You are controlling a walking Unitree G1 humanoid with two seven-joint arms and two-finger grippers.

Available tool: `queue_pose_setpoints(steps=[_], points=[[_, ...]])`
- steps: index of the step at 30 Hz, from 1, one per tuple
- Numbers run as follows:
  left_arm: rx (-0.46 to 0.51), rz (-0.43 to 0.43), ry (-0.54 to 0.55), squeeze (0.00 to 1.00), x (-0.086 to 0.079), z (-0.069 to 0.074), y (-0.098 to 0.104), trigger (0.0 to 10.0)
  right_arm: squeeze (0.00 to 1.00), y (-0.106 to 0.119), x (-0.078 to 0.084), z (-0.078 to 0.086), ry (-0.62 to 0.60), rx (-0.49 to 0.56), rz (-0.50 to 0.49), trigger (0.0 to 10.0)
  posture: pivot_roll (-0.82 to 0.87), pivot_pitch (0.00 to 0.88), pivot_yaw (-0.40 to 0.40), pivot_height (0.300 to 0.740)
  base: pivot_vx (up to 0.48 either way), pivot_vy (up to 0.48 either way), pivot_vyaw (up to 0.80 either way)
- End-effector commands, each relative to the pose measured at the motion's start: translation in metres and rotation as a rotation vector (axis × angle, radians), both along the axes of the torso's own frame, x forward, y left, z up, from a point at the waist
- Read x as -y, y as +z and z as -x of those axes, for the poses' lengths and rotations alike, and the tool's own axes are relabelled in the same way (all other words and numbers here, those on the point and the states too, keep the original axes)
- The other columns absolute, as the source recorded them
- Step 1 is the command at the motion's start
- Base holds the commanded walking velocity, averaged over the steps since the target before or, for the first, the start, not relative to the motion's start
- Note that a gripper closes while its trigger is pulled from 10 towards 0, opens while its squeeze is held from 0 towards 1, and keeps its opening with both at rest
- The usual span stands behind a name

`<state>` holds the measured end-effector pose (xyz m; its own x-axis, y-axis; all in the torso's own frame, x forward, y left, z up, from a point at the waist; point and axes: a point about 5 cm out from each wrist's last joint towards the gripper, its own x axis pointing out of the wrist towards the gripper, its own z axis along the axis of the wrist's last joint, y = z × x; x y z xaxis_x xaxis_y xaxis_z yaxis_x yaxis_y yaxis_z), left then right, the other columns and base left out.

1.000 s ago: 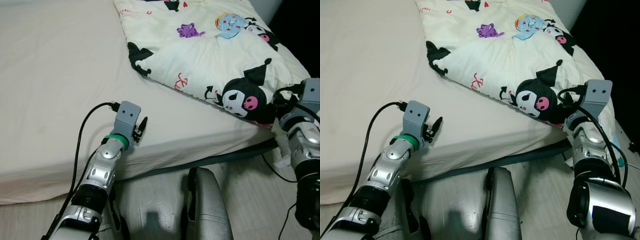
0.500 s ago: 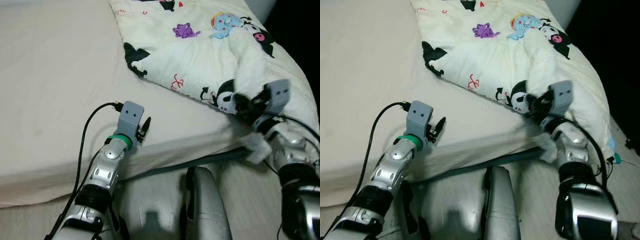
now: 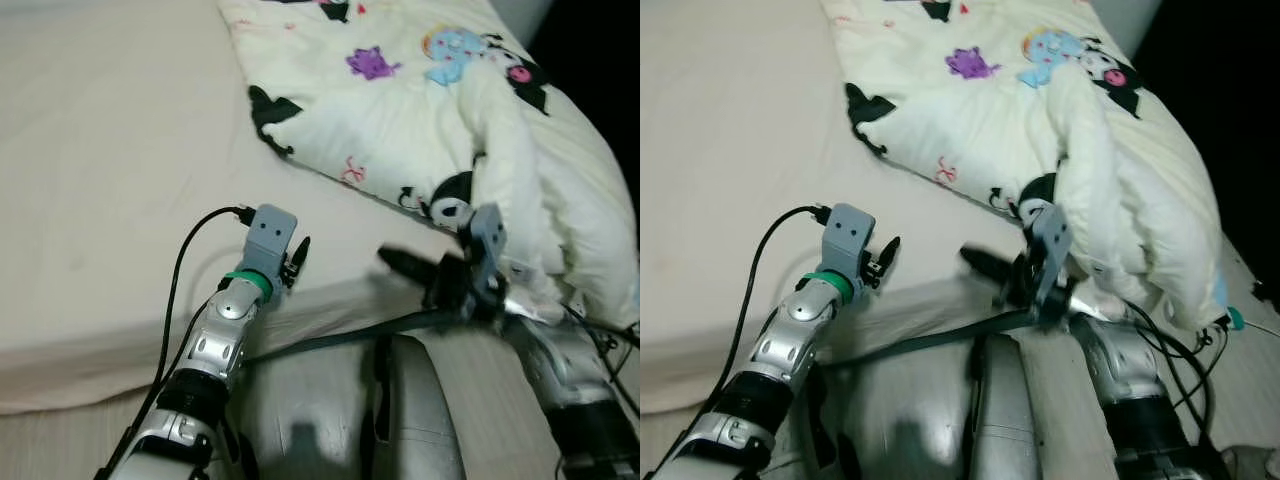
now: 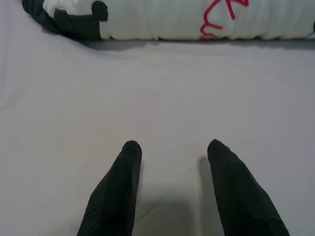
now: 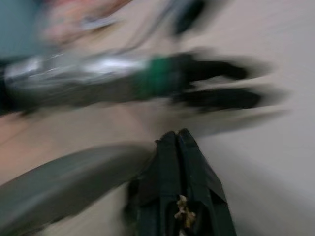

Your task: Clean up the room

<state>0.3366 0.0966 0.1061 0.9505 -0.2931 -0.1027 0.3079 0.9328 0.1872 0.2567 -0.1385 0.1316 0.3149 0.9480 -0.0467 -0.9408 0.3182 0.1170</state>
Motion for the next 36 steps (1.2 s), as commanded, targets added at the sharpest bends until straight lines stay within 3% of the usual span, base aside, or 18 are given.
queue_pose_setpoints(steps=[1, 3, 4, 5, 7, 8, 9, 11, 12, 13, 14, 16, 19, 25, 33, 34, 35, 36], points=[[-0.021, -0.009, -0.003, 0.00, 0.001, 0.001, -0.006, 10.0, 0.00, 0.002, -0.004, 0.007, 0.050, -0.008, 0.002, 0.0, -0.12, 0.138, 0.037, 0.496, 0.000, 0.000, 0.00], [-0.021, -0.008, -0.003, 0.00, 0.001, 0.001, -0.006, 10.0, 0.00, 0.005, -0.002, 0.004, 0.005, 0.012, 0.004, 0.2, -0.12, 0.136, 0.036, 0.496, 0.000, 0.000, 0.00], [-0.022, -0.008, -0.002, 0.00, 0.001, 0.001, -0.007, 10.0, 0.00, 0.010, 0.010, -0.016, -0.163, 0.090, 0.020, 10.0, -0.12, 0.137, 0.041, 0.496, 0.000, 0.000, 0.00], [-0.022, -0.008, -0.002, 0.00, 0.001, 0.001, -0.007, 10.0, 0.00, 0.010, 0.010, -0.016, -0.163, 0.090, 0.020, 10.0, -0.12, 0.137, 0.041, 0.496, 0.000, 0.000, 0.00], [-0.025, -0.009, -0.006, 0.00, 0.002, 0.002, -0.008, 10.0, 0.00, 0.024, 0.045, -0.055, -0.536, 0.239, 0.039, 10.0, -0.12, 0.135, 0.048, 0.496, 0.000, 0.000, 0.00], [-0.025, -0.009, -0.006, 0.00, 0.002, 0.002, -0.008, 10.0, 0.00, 0.024, 0.045, -0.055, -0.536, 0.239, 0.039, 10.0, -0.12, 0.135, 0.048, 0.496, 0.000, 0.000, 0.00], [-0.025, -0.010, -0.009, 0.00, 0.003, 0.002, -0.008, 10.0, 0.00, 0.035, 0.064, -0.070, -0.703, 0.299, 0.026, 10.0, -0.12, 0.135, 0.049, 0.496, 0.000, 0.000, 0.00], [-0.025, -0.010, -0.009, 0.00, 0.003, 0.002, -0.008, 10.0, 0.00, 0.035, 0.064, -0.070, -0.703, 0.299, 0.026, 10.0, -0.12, 0.135, 0.049, 0.496, 0.000, 0.000, 0.00], [-0.025, -0.011, -0.012, 0.00, 0.003, 0.002, -0.008, 10.0, 1.00, 0.048, 0.083, -0.080, -0.843, 0.354, -0.005, 10.0, -0.11, 0.133, 0.051, 0.496, 0.000, 0.000, 0.00], [-0.024, -0.012, -0.012, 0.00, 0.003, 0.002, -0.008, 10.0, 1.00, 0.060, 0.097, -0.087, -0.948, 0.382, -0.049, 10.0, -0.11, 0.133, 0.051, 0.496, 0.000, 0.000, 0.00], [-0.024, -0.012, -0.012, 0.00, 0.003, 0.002, -0.008, 10.0, 1.00, 0.060, 0.097, -0.087, -0.948, 0.382, -0.049, 10.0, -0.11, 0.133, 0.051, 0.496, 0.000, 0.000, 0.00], [-0.023, -0.016, -0.009, 0.00, 0.001, 0.002, -0.008, 10.0, 1.00, 0.076, 0.117, -0.094, -1.078, 0.378, -0.138, 10.0, -0.10, 0.133, 0.051, 0.496, 0.000, 0.000, 0.00], [-0.022, -0.020, -0.004, 0.00, -0.001, 0.002, -0.008, 10.0, 1.00, 0.082, 0.129, -0.099, -1.139, 0.338, -0.198, 10.0, -0.08, 0.139, 0.049, 0.496, 0.000, 0.000, 0.00], [-0.022, -0.024, 0.001, 0.00, -0.004, 0.004, -0.008, 10.0, 1.00, 0.085, 0.137, -0.103, -1.184, 0.303, -0.236, 10.0, -0.07, 0.147, 0.051, 0.496, 0.000, 0.000, 0.00], [-0.024, -0.037, 0.011, 0.00, -0.010, 0.008, -0.010, 10.0, 1.00, 0.073, 0.141, -0.120, -1.234, 0.124, -0.280, 10.0, -0.03, 0.162, 0.048, 0.496, 0.000, 0.000, 0.00], [-0.024, -0.039, 0.014, 0.00, -0.011, 0.008, -0.010, 10.0, 0.38, 0.065, 0.139, -0.123, -1.242, 0.059, -0.258, 10.0, -0.03, 0.163, 0.048, 0.496, 0.000, 0.000, 0.00], [-0.025, -0.041, 0.017, 0.00, -0.013, 0.009, -0.011, 10.0, 0.00, 0.056, 0.135, -0.124, -1.223, -0.020, -0.253, 10.0, -0.02, 0.164, 0.050, 0.496, 0.000, 0.000, 0.00], [-0.025, -0.041, 0.017, 0.00, -0.013, 0.009, -0.011, 10.0, 0.00, 0.056, 0.135, -0.124, -1.223, -0.020, -0.253, 10.0, -0.02, 0.164, 0.050, 0.496, 0.000, 0.000, 0.00]])
